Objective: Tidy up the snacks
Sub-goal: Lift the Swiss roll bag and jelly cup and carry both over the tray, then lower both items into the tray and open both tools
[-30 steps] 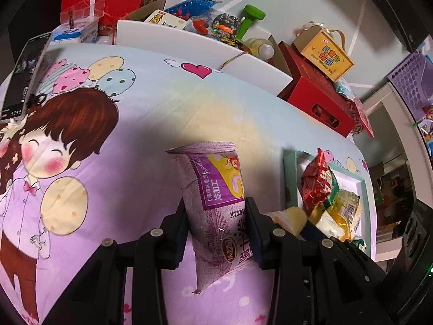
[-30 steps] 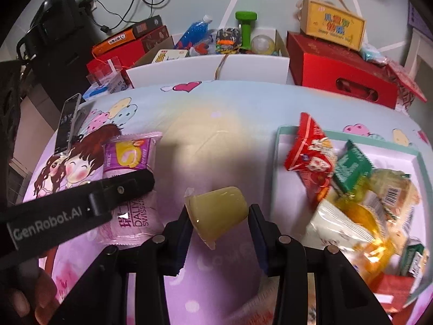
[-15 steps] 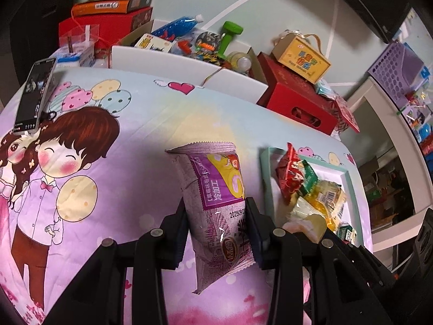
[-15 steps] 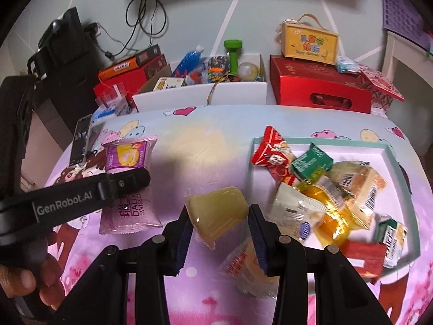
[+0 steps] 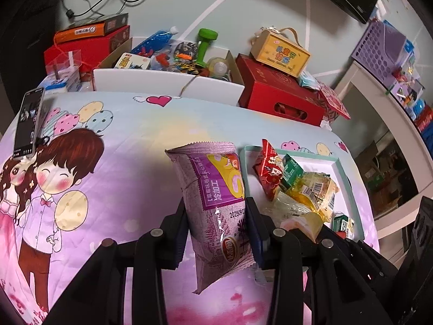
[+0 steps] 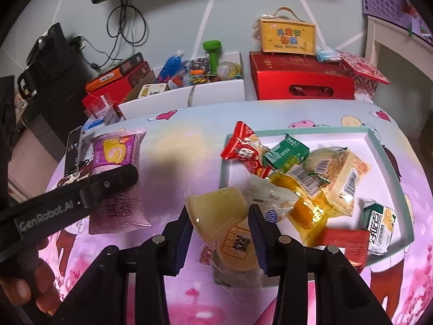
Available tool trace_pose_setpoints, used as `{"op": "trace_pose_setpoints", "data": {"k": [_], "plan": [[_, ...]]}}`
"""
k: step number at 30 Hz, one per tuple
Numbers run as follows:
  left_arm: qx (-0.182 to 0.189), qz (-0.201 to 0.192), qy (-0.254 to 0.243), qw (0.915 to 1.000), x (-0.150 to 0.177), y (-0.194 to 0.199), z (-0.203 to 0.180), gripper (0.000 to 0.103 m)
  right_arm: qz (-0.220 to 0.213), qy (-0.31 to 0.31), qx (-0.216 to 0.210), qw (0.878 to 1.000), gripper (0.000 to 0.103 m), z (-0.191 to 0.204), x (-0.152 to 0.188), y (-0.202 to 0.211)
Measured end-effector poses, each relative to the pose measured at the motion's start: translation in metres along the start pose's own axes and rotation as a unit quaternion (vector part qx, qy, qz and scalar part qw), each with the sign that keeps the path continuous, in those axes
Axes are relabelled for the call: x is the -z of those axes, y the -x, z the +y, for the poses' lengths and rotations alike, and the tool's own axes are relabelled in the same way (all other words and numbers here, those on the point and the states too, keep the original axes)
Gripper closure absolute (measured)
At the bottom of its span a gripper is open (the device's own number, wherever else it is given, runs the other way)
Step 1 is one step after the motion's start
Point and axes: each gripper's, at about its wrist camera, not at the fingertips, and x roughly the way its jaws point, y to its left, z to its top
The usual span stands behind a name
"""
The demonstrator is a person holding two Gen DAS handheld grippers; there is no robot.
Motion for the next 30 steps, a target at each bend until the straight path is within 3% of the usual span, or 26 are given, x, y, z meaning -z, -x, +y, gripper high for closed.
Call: {"op": "trace_pose_setpoints", "data": {"k": [11, 20, 30], "plan": [[0.022, 0.001, -0.05, 0.9985, -0.001, -0.008, -0.043, 0.062, -0.018, -0.05, 0.035, 0.998, 0.059, -0.048, -0.006, 0.011], [0.047, 0.003, -0.097, 0.9941, 0.0, -0.016, -0.084, 0.062, -0.032, -0.125, 0.089, 0.988, 0.059, -0.113, -0.006, 0.027], [0.074, 0.01, -0.132, 0.9884, -0.001, -0.033, -0.119, 0.062, -0.035, -0.154, 0.12, 0.98, 0.059, -0.144, -0.005, 0.031]]}}
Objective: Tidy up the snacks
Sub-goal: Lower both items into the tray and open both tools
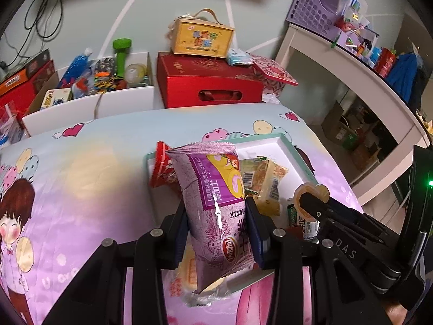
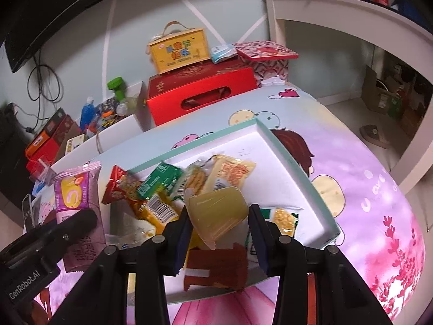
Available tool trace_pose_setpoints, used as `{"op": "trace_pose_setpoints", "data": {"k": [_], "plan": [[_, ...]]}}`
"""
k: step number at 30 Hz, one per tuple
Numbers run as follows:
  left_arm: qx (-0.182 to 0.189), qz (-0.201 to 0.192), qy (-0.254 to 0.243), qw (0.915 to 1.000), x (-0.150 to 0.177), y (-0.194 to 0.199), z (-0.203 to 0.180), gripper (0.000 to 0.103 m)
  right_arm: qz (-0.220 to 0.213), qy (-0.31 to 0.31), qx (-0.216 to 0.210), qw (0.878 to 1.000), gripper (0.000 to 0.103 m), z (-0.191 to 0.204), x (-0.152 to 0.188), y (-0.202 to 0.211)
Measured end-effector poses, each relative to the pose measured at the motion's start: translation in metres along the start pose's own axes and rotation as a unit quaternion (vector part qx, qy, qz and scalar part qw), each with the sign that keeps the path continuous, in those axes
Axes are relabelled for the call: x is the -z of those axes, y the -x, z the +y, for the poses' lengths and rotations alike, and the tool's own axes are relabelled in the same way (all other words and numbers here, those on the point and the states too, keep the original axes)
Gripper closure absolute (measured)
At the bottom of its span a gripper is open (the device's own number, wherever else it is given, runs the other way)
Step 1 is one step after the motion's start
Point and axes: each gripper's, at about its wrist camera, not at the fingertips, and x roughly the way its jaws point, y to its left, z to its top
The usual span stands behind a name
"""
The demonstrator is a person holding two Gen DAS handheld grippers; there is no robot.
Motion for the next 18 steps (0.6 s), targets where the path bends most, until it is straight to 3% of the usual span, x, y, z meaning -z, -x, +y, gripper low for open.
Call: {"op": "trace_pose_setpoints", "data": {"k": [18], "plan": [[0.01, 0.032, -0.031, 0.999, -0.008, -0.05, -0.027, 0.062, 0.031, -0.006, 0.012, 0.999, 0.059, -0.011, -0.007, -0.033]]}}
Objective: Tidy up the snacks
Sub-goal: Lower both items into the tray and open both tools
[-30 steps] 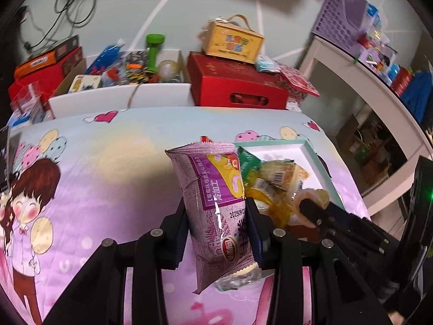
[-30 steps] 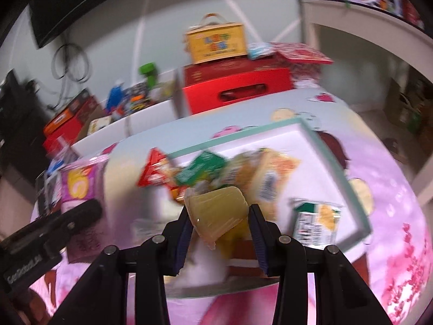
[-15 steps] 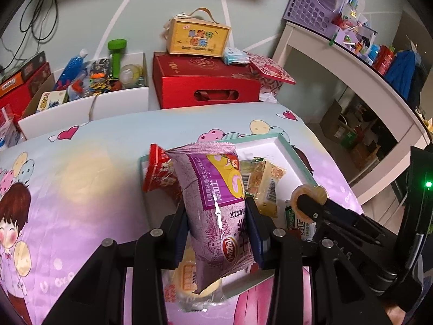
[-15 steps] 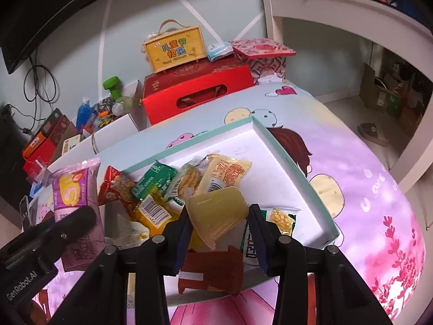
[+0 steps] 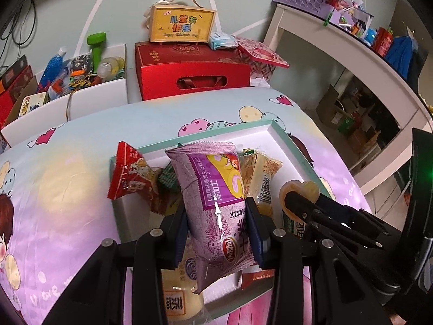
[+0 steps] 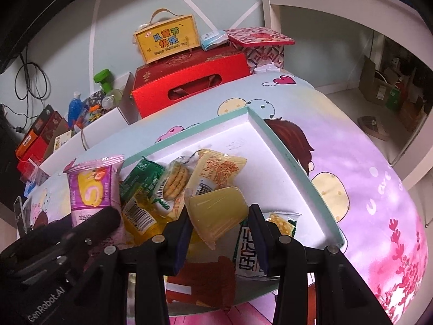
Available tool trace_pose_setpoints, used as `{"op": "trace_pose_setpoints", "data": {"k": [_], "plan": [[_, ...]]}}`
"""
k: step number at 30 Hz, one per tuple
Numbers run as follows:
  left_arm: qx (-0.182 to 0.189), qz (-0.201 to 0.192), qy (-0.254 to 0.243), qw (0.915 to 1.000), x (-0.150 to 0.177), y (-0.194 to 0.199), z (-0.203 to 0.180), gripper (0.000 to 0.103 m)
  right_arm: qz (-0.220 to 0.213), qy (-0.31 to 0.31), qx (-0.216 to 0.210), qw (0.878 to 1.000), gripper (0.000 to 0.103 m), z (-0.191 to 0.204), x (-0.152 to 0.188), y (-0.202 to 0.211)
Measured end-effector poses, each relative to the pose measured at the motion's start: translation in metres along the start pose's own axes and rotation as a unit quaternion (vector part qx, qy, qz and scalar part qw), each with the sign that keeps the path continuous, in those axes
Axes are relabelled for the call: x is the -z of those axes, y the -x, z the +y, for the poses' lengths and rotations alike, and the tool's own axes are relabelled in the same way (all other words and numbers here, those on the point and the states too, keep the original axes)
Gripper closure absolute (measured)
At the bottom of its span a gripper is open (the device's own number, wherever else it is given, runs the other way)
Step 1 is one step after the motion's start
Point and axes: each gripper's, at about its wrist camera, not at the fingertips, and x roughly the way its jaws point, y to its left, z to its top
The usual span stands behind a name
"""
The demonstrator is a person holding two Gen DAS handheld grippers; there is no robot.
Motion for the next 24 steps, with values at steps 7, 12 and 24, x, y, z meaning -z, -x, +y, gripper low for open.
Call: {"op": "trace_pose_setpoints", "data": {"k": [7, 12, 24], "plan": [[-0.004, 0.008, -0.002, 1.0, 0.0, -0.007, -0.003, 0.062, 0.006, 0.002, 0.006, 1.0, 0.059, -0.001, 0.0, -0.003], [-0.005, 0.004, 0.005, 1.0, -0.001, -0.002, -0.001, 0.049, 0.006, 0.005, 0.008, 1.0, 0.059, 0.0, 0.0, -0.002], [-0.019, -0.014, 0.042, 0.9988, -0.006, 0.018, 0.02, 0.035, 0.015, 0.015, 0.02, 1.0, 0.056, 0.007, 0.0, -0.006]]}}
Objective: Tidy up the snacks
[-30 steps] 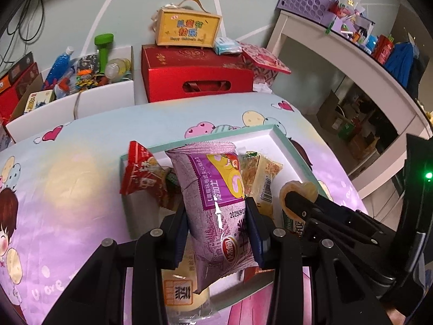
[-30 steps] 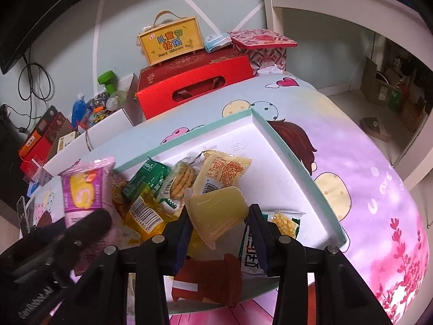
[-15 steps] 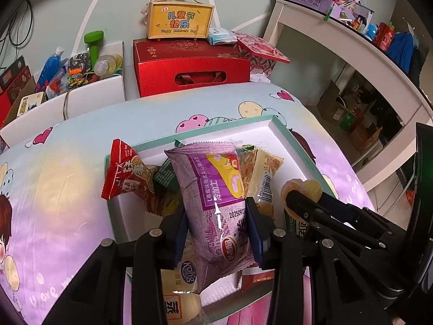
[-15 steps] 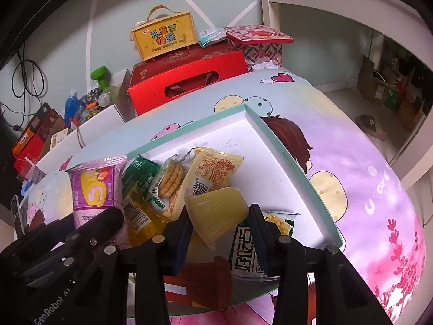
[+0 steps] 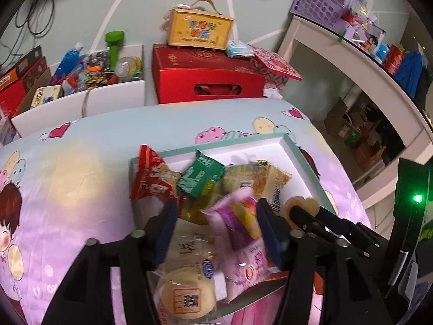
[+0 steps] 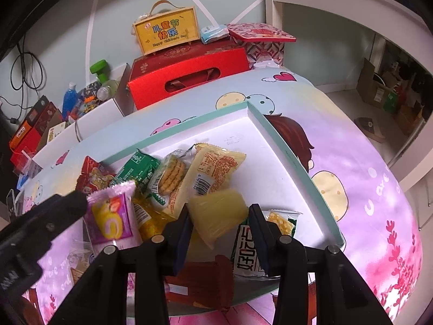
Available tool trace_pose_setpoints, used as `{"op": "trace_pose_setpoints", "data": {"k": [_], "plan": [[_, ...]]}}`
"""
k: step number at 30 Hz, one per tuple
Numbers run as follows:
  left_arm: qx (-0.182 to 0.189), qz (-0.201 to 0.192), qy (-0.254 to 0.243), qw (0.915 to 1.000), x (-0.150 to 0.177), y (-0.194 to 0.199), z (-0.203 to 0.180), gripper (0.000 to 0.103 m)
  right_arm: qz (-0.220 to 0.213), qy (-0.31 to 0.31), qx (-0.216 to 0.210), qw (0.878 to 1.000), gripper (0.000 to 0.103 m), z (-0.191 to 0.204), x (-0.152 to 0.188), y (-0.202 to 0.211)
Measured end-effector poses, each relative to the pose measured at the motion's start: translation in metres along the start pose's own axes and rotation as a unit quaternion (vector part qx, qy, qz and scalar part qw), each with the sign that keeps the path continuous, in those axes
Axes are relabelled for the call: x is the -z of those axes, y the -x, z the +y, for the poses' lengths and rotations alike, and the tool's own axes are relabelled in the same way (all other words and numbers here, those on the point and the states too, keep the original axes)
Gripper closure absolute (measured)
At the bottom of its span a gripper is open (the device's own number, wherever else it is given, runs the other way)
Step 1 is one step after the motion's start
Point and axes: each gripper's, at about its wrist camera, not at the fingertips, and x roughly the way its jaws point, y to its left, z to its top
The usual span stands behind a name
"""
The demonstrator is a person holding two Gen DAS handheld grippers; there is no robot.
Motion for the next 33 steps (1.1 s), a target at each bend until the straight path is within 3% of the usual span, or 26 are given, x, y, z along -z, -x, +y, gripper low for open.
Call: {"op": "trace_pose_setpoints", "data": {"k": [2, 11, 15, 23, 33], "plan": [[-0.01, 0.0, 0.004, 0.9999, 0.0, 0.001, 0.003, 0.033, -0.002, 0.002, 0.003, 1.0, 0.042, 0.001, 0.0, 0.0], [-0.065, 0.008, 0.032, 0.9974, 0.003, -0.002, 0.024, 0.026, -0.006, 0.011, 0.015, 1.0, 0.026, 0.004, -0.001, 0.0], [-0.092, 0.005, 0.047, 0.9946, 0.005, -0.003, 0.035, 0.013, -0.008, 0.013, 0.012, 1.0, 0.02, 0.005, -0.002, 0.0], [-0.133, 0.003, 0.068, 0.9887, 0.009, -0.001, 0.056, 0.01, -0.016, 0.019, 0.01, 1.0, 0.0, 0.01, -0.001, 0.002], [-0.145, -0.001, 0.072, 0.9868, 0.021, 0.014, 0.069, 0.006, -0.038, 0.03, 0.009, 0.999, 0.0, 0.018, 0.001, 0.014]]}}
